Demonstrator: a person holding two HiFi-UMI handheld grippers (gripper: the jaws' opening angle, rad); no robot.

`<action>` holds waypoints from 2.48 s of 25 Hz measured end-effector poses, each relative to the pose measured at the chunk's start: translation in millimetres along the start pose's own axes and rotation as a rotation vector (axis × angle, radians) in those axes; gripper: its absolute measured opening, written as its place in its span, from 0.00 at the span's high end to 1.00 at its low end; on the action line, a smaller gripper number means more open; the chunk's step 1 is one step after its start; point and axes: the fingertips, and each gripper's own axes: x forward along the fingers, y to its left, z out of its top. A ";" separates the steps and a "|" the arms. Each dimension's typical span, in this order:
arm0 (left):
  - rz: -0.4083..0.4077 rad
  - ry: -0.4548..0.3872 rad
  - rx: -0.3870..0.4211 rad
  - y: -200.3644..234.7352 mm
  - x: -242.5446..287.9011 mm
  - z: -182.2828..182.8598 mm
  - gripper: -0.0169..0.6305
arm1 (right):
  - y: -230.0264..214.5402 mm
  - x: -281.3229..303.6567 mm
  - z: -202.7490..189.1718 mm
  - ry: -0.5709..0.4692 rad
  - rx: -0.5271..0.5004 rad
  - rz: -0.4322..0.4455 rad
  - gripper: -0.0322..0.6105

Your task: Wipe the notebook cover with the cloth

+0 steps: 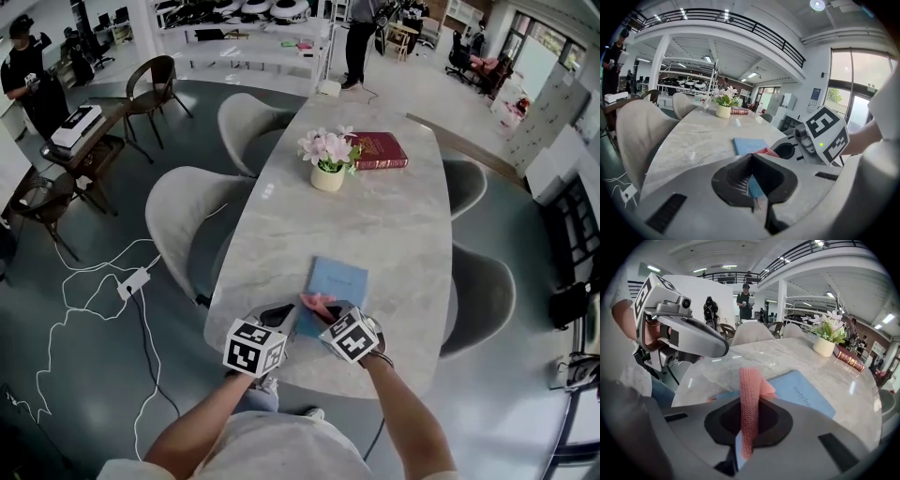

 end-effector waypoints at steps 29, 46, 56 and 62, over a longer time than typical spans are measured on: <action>0.050 -0.043 -0.010 -23.2 -18.4 -2.9 0.96 | 61.9 -44.7 -15.8 -0.106 0.008 0.065 0.93; -0.039 -0.019 0.038 -28.3 15.1 16.9 0.96 | -46.8 -93.2 10.4 -0.120 -0.013 -0.156 0.93; -0.072 -0.016 0.019 -14.2 34.6 29.0 0.96 | -100.9 -77.6 9.9 -0.058 -0.032 -0.231 0.93; -0.092 -0.001 0.034 -9.8 45.1 35.5 0.96 | -128.9 -56.6 3.8 0.009 -0.048 -0.269 0.93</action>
